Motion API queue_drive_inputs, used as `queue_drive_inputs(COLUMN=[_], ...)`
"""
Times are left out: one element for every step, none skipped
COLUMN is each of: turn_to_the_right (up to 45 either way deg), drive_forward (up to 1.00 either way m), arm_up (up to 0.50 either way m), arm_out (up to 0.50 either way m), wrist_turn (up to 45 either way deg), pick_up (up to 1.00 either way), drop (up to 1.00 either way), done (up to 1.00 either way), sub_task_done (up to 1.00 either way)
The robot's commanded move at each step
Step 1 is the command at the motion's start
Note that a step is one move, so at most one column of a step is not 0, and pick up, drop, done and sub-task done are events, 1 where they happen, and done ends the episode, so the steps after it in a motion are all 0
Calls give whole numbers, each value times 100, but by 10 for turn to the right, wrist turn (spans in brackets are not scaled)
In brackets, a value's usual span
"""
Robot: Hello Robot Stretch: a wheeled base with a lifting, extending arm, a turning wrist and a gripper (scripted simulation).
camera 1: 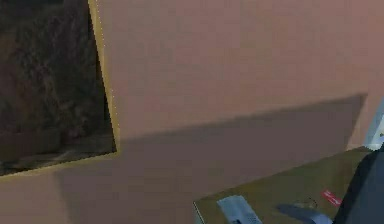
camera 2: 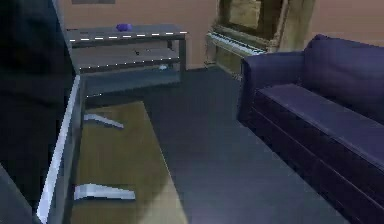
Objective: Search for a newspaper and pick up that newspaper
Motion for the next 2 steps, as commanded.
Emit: queue_drive_inputs(turn_to_the_right=[-450,-210], drive_forward=[0,0], arm_up=[0,0], arm_out=[0,0], wrist_turn=[0,0], pick_up=[0,0], drop=[0,0], done=[0,0], sub_task_done=[0,0])
